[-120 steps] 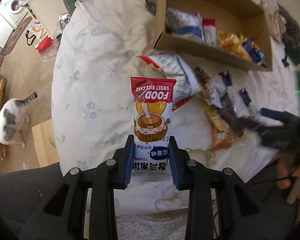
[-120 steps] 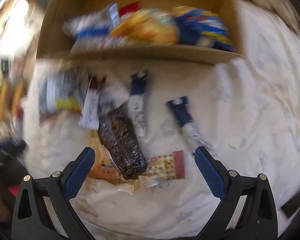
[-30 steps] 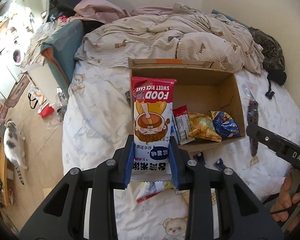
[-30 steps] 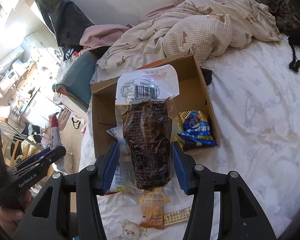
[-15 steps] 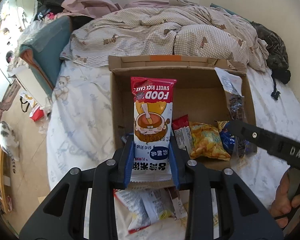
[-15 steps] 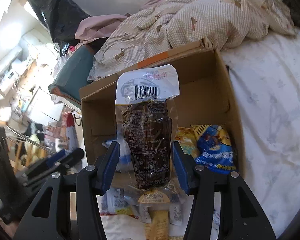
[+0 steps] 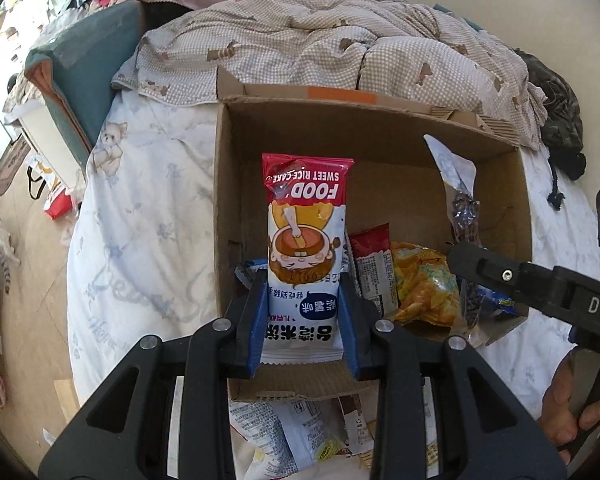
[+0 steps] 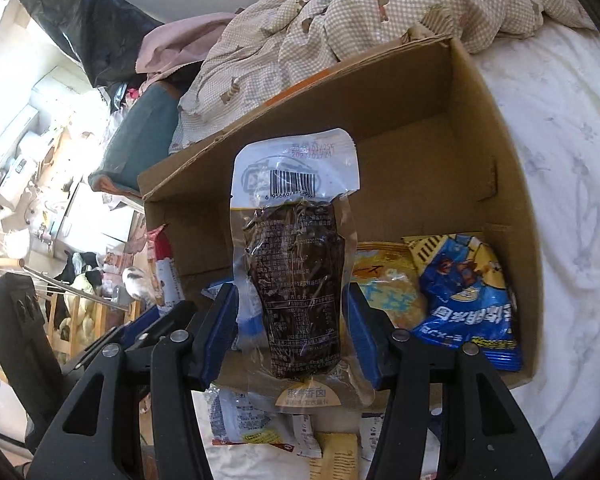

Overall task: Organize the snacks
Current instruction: 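Carry both held snacks over the box, lower them in and open both tools, then withdraw both tools from the box toward the snacks on the sheet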

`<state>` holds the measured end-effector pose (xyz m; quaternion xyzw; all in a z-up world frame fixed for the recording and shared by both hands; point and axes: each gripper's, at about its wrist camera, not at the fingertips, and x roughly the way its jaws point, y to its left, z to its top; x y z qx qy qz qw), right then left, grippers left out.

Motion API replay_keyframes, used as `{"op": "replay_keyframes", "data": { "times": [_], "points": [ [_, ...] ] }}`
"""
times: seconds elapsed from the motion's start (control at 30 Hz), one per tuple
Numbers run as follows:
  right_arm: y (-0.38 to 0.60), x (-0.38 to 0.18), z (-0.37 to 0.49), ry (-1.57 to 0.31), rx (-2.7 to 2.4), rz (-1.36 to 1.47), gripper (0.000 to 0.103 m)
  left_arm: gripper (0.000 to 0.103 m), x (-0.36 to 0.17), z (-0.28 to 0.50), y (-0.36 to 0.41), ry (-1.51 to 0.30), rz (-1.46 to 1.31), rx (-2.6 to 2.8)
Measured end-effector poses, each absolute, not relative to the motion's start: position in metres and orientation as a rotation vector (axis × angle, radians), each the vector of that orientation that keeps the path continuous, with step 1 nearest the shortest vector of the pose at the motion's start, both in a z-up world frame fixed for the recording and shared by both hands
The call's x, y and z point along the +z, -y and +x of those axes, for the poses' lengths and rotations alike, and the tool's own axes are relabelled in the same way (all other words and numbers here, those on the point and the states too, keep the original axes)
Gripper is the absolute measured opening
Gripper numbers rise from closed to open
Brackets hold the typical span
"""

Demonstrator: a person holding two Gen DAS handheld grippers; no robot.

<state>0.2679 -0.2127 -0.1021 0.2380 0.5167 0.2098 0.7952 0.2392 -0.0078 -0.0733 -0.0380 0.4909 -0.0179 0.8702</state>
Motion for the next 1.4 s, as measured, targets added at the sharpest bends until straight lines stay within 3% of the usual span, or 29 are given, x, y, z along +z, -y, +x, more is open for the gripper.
{"op": "replay_keyframes", "data": {
  "times": [0.33, 0.47, 0.57, 0.6, 0.63, 1.4],
  "points": [
    [0.218, -0.114, 0.272, -1.134, 0.440, 0.549, 0.059, 0.029, -0.074, 0.242, 0.010, -1.031, -0.097, -0.028],
    [0.220, -0.116, 0.273, -1.148, 0.436, 0.585, 0.068, 0.033, -0.076, 0.242, 0.014, -1.042, -0.068, -0.043],
    [0.225, -0.111, 0.273, -1.124, 0.417, 0.591, 0.088, 0.067, -0.075, 0.240, 0.013, -1.048, -0.081, -0.049],
    [0.226, -0.110, 0.273, -1.117, 0.415, 0.593, 0.088, 0.080, -0.073, 0.239, 0.013, -1.040, -0.092, -0.049],
    [0.227, -0.109, 0.273, -1.114, 0.417, 0.591, 0.088, 0.087, -0.071, 0.237, 0.012, -1.030, -0.099, -0.048],
    [0.224, -0.083, 0.249, -1.085, 0.424, 0.512, 0.088, 0.087, -0.043, 0.202, -0.010, -0.962, -0.169, -0.052]
  ]
}}
